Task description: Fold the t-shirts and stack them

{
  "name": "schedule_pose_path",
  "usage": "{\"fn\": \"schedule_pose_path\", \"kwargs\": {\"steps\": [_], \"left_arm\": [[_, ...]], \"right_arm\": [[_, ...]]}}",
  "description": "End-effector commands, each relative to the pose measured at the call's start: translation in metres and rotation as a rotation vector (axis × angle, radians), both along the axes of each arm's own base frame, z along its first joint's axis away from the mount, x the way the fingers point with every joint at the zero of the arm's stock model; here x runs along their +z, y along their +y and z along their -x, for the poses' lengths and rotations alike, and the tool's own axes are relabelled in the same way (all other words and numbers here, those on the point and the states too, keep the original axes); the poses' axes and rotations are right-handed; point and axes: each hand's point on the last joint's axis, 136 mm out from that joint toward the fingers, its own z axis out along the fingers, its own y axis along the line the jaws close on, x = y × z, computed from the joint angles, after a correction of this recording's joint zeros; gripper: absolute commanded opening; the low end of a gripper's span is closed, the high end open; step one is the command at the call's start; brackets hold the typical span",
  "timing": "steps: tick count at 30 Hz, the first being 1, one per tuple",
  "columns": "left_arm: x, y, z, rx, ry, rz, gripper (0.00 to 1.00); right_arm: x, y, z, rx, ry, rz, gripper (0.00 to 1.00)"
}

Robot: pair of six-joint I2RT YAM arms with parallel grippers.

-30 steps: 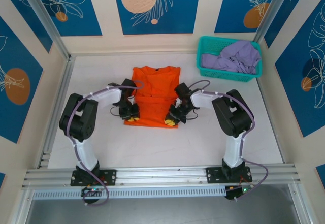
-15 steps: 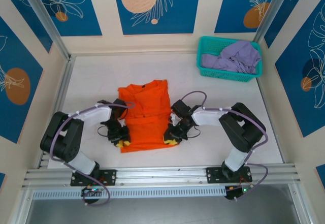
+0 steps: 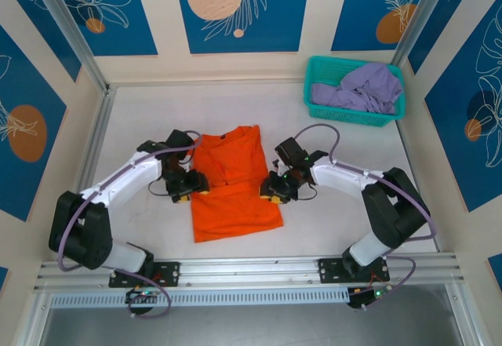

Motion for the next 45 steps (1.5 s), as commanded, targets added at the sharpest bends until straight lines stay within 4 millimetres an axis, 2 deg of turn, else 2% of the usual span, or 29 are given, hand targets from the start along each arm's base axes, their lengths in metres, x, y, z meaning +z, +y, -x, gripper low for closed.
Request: {"fn": "schedule_pose_path", "kwargs": {"steps": [1,8,12,20,25,30,35,40,43,45], "left_arm": [[-0.008,-0.011,-0.011,0.045,0.012,0.072,0.63],[-0.018,-0.020,-0.031,0.088,-0.015,0.121,0.66],[-0.022,-0.020,-0.039,0.108,-0.047,0.124,0.76],[-0.023,-0.015,-0.038,0.096,-0.055,0.106,0.89],[-0.024,-0.010,-0.033,0.080,-0.061,0.092,0.94],[-0.010,-0.008,-0.037,0.087,-0.133,0.112,0.96],[0.007,-0.015,-0.040,0.035,-0.191,0.156,0.95],[0.021,-0.029,-0.031,-0.098,-0.221,0.182,0.78],[0.029,-0.038,-0.019,-0.245,-0.238,0.138,0.72],[0.031,-0.040,-0.008,-0.300,-0.219,0.140,0.64]], "right_arm": [[-0.008,0.003,-0.014,-0.005,0.004,0.040,0.35],[-0.013,0.015,-0.036,-0.002,-0.005,0.047,0.34],[-0.015,0.020,-0.047,0.000,-0.012,0.054,0.34],[-0.017,0.021,-0.067,-0.033,-0.001,0.084,0.33],[-0.006,0.026,-0.082,-0.113,0.036,0.023,0.33],[0.002,0.030,-0.095,-0.212,0.100,-0.030,0.33],[0.011,0.029,-0.113,-0.314,0.136,-0.078,0.33],[0.029,0.028,-0.128,-0.333,0.114,-0.127,0.33],[0.034,0.026,-0.128,-0.316,0.101,-0.136,0.33],[0.035,0.024,-0.125,-0.307,0.101,-0.140,0.33]]}}
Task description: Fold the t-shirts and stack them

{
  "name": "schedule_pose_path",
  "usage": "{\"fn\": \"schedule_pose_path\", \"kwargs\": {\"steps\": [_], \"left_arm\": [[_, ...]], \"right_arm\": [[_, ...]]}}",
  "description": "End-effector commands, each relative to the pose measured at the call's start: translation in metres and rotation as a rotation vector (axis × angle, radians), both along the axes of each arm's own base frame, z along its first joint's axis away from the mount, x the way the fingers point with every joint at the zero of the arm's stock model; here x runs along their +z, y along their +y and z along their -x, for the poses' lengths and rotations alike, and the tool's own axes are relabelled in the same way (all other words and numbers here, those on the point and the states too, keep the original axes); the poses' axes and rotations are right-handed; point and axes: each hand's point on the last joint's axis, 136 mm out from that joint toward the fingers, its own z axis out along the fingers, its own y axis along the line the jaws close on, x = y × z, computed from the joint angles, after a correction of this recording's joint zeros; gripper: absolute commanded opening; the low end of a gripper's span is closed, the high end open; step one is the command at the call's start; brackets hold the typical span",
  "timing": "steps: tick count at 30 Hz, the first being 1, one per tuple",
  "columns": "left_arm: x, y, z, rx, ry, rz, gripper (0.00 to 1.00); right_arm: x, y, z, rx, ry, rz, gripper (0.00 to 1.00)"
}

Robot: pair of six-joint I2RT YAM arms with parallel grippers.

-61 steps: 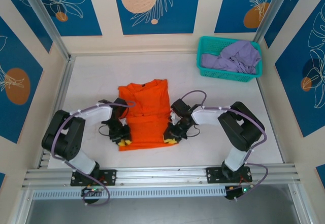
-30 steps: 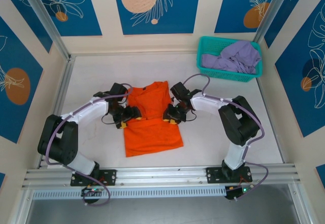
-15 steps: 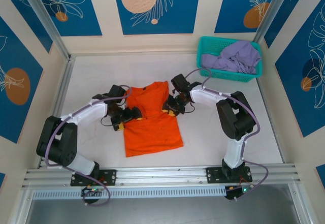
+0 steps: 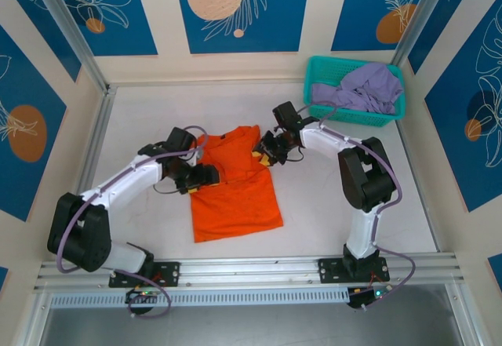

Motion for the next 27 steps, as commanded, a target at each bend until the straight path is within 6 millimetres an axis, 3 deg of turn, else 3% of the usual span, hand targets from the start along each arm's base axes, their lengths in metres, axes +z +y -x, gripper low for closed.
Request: {"fn": "schedule_pose_path", "kwargs": {"steps": [1,5,8,12,16,27], "left_arm": [[0.015,-0.007,0.019,-0.154,-0.018,0.002,0.60],[0.009,-0.016,0.037,-0.231,0.015,-0.004,0.30],[-0.003,-0.020,0.036,-0.246,0.002,-0.077,0.07],[-0.020,-0.028,0.029,-0.275,-0.061,-0.154,0.00],[-0.037,-0.033,0.024,-0.307,-0.069,-0.224,0.00],[-0.055,-0.027,-0.011,-0.274,-0.170,-0.403,0.00]], "right_arm": [[0.015,0.001,0.007,0.023,0.001,-0.042,0.32],[0.024,-0.004,0.023,0.083,-0.050,-0.050,0.28],[0.026,-0.008,0.040,0.136,-0.094,-0.048,0.23],[0.018,-0.011,0.066,0.194,-0.102,-0.038,0.16],[0.006,-0.014,0.081,0.197,-0.079,-0.019,0.12],[-0.011,-0.006,0.097,0.221,-0.065,0.025,0.12]]}}
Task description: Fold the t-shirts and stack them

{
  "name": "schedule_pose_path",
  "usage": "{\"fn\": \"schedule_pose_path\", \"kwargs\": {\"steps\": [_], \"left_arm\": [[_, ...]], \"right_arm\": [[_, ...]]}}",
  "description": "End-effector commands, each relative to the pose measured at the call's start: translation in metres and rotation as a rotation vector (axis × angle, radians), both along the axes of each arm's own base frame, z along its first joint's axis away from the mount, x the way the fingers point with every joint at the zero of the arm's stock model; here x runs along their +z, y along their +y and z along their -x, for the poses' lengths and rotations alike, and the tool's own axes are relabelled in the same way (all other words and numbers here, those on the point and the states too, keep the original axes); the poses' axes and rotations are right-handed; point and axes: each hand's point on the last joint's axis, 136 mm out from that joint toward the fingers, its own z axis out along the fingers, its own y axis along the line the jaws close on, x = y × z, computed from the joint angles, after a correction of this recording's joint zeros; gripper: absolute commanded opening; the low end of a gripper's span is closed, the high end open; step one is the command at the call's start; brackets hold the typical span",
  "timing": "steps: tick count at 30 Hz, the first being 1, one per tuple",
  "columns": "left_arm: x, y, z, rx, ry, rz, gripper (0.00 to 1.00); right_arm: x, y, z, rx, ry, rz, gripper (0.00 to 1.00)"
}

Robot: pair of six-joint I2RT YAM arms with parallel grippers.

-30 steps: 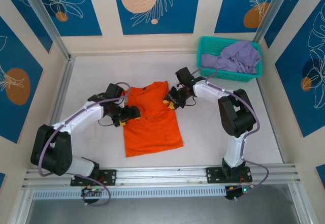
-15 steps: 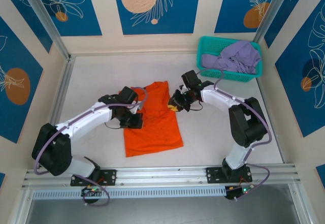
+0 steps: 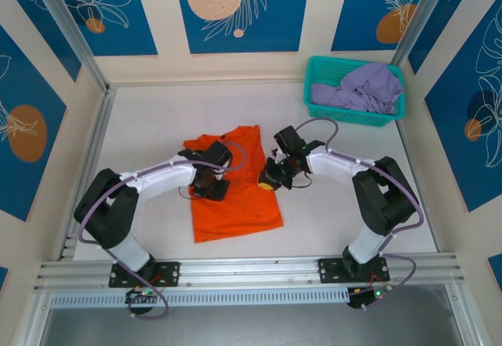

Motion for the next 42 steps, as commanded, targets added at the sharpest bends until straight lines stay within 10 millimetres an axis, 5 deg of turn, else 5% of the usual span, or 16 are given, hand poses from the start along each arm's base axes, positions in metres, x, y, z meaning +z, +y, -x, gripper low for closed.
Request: {"fn": "schedule_pose_path", "kwargs": {"steps": [1,9,22,31,42], "left_arm": [[0.004,-0.003,-0.022,0.004,-0.102,-0.045,0.00],[-0.003,0.002,-0.034,0.074,-0.150,-0.095,0.00],[0.034,0.006,-0.054,0.099,-0.213,-0.090,0.04],[0.088,0.012,-0.064,0.170,-0.228,-0.020,0.09],[0.089,0.046,-0.023,0.249,-0.193,0.001,0.14]], "right_arm": [[0.000,0.001,0.003,0.007,-0.013,0.007,0.12],[0.001,0.009,0.011,0.065,-0.055,-0.013,0.13],[-0.016,0.047,0.019,0.210,-0.163,0.047,0.13],[-0.026,0.075,-0.007,0.202,-0.229,0.067,0.13],[-0.022,0.081,-0.059,0.070,-0.255,0.021,0.14]]}}
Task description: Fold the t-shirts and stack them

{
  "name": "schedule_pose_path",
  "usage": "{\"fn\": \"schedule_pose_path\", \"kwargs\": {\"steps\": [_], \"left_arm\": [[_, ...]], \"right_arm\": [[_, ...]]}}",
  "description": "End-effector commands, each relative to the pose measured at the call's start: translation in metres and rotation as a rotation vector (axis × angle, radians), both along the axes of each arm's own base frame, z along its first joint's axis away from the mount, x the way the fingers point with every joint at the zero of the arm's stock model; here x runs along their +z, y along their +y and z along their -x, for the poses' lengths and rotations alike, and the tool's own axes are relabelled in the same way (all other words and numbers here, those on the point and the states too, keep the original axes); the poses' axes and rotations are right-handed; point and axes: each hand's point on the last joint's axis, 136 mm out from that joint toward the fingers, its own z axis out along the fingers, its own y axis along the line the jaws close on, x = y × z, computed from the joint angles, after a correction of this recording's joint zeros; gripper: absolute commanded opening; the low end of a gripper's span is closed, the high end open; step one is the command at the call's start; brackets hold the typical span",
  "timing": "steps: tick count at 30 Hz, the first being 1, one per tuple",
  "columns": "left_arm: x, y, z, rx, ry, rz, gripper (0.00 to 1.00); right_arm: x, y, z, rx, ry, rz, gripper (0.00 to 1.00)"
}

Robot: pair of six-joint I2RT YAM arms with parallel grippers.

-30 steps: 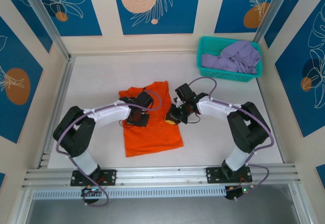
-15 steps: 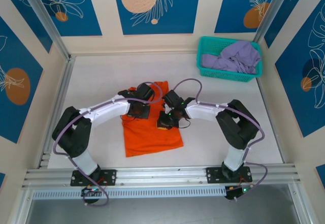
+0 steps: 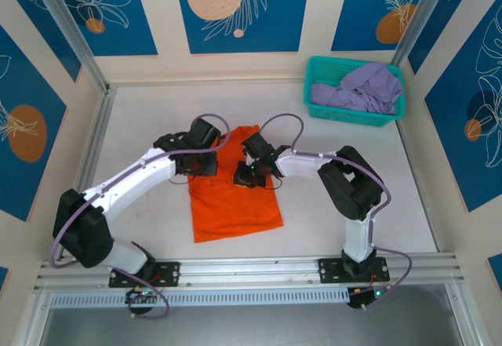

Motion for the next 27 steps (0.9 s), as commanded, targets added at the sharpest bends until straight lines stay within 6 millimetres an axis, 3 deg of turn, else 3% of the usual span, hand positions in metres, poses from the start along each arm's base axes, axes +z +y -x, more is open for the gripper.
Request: {"fn": "schedule_pose_path", "kwargs": {"steps": [1,6,10,14,17,20,27], "left_arm": [[-0.012,0.015,0.026,0.022,0.070,-0.005,0.14],[-0.032,0.023,0.051,0.008,0.123,0.012,0.17],[-0.047,0.002,0.062,-0.067,0.198,0.104,0.26],[-0.064,-0.010,0.060,-0.111,0.236,0.126,0.22],[-0.073,-0.008,0.059,-0.110,0.249,0.119,0.20],[-0.081,0.011,0.057,-0.021,0.257,0.118,0.00],[-0.087,0.048,0.055,0.196,0.262,0.207,0.00]], "right_arm": [[0.014,0.007,-0.031,-0.059,-0.032,-0.060,0.14],[0.034,0.015,-0.055,-0.088,-0.044,-0.120,0.14],[0.046,0.020,-0.069,-0.098,-0.036,-0.154,0.14],[0.059,0.016,-0.065,-0.085,-0.055,-0.167,0.14],[0.063,0.009,-0.042,-0.039,-0.053,-0.187,0.15],[0.057,0.005,-0.005,0.048,-0.016,-0.208,0.13],[0.041,0.001,0.062,0.219,-0.080,-0.130,0.06]]}}
